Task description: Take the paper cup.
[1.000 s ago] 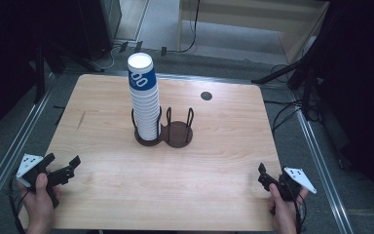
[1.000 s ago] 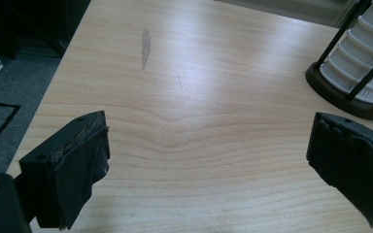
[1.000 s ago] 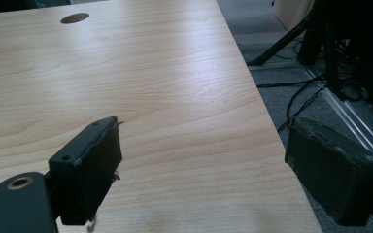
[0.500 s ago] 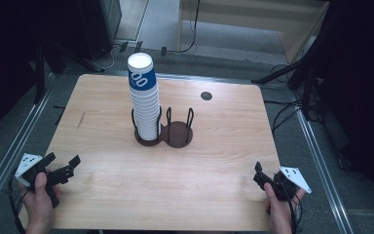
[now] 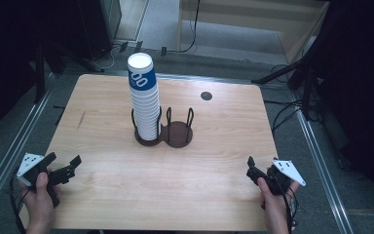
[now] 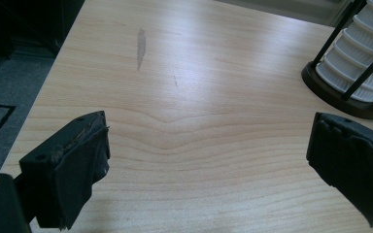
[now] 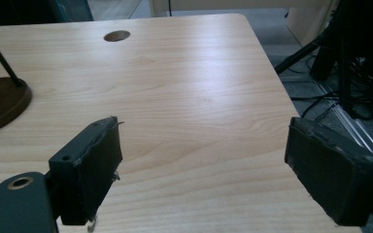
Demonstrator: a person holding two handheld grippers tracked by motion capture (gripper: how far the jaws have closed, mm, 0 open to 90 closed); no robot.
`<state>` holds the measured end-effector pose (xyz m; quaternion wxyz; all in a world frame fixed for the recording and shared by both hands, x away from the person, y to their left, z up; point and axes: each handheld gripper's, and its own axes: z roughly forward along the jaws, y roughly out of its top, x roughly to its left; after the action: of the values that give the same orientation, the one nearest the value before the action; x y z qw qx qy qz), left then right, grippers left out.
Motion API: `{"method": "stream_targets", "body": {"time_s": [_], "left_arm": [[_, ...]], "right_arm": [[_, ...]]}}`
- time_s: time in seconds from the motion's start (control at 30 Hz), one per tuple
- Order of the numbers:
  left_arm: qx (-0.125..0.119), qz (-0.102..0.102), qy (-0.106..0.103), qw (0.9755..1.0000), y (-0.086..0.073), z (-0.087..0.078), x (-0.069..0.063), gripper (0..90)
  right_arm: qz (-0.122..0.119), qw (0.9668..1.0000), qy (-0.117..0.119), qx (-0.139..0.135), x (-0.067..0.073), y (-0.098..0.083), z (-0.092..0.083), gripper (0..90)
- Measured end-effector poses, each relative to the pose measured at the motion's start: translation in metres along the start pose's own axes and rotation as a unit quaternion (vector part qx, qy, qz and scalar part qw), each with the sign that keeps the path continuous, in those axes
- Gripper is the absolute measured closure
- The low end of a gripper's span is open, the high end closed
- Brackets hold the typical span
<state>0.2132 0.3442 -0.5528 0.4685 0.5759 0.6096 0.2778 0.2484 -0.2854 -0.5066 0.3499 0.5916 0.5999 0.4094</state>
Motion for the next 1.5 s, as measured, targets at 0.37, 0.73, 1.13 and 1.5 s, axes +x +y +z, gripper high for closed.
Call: {"method": "stream_targets", "body": {"time_s": [0.37,0.73,1.13,1.5], "left_arm": [[0.001,-0.001,-0.002,1.0000,0.000,0.000,0.000,2.5],[0.001,-0.001,-0.005,1.0000,0.000,0.001,0.000,2.5],[0.002,-0.001,-0.006,1.0000,0.000,0.001,0.000,2.5],[0.002,0.000,-0.007,1.0000,0.000,0.001,0.000,2.5]], "right_arm": [[-0.014,0.9997,0.022,-0.001,0.029,0.013,0.009,13.7],[-0.025,0.9989,0.039,-0.002,0.051,0.019,0.016,13.8],[-0.039,0.9969,0.068,-0.012,0.076,0.032,0.021,13.8],[-0.046,0.9947,0.090,-0.017,0.098,0.039,0.022,13.8]]}}
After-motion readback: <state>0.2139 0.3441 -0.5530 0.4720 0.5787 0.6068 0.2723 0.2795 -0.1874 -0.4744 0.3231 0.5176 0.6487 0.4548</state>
